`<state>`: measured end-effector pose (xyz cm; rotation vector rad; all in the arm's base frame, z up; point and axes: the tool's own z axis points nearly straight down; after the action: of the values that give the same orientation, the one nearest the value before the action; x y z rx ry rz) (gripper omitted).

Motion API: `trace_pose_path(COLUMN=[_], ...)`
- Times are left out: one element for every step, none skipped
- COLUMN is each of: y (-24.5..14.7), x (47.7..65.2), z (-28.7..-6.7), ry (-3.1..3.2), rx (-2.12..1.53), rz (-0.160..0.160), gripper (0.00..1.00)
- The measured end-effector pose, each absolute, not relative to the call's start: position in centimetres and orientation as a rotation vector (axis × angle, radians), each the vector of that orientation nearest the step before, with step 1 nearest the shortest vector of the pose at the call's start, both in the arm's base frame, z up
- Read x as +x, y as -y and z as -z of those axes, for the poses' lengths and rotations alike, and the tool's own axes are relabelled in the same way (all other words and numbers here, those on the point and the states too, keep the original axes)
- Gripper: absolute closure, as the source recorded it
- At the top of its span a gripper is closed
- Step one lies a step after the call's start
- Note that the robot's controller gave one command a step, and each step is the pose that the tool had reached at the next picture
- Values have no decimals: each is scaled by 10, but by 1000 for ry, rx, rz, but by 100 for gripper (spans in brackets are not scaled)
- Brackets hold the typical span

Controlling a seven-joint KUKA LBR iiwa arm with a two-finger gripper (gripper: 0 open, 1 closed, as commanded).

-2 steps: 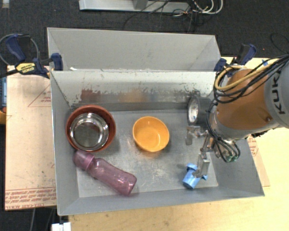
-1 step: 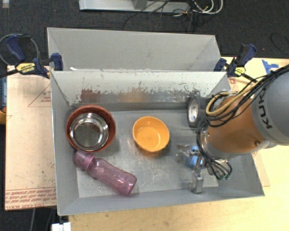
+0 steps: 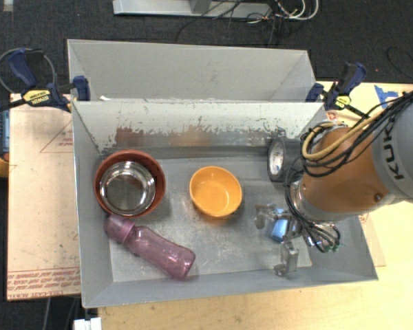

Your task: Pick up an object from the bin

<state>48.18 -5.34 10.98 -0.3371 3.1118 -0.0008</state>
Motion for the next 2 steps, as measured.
trace_pose_path(y=[97, 80], x=[509, 510], z=[-100, -69], ry=[-3125, -3122], rx=[-74, -248], rz=[-3, -4], gripper=[0, 0])
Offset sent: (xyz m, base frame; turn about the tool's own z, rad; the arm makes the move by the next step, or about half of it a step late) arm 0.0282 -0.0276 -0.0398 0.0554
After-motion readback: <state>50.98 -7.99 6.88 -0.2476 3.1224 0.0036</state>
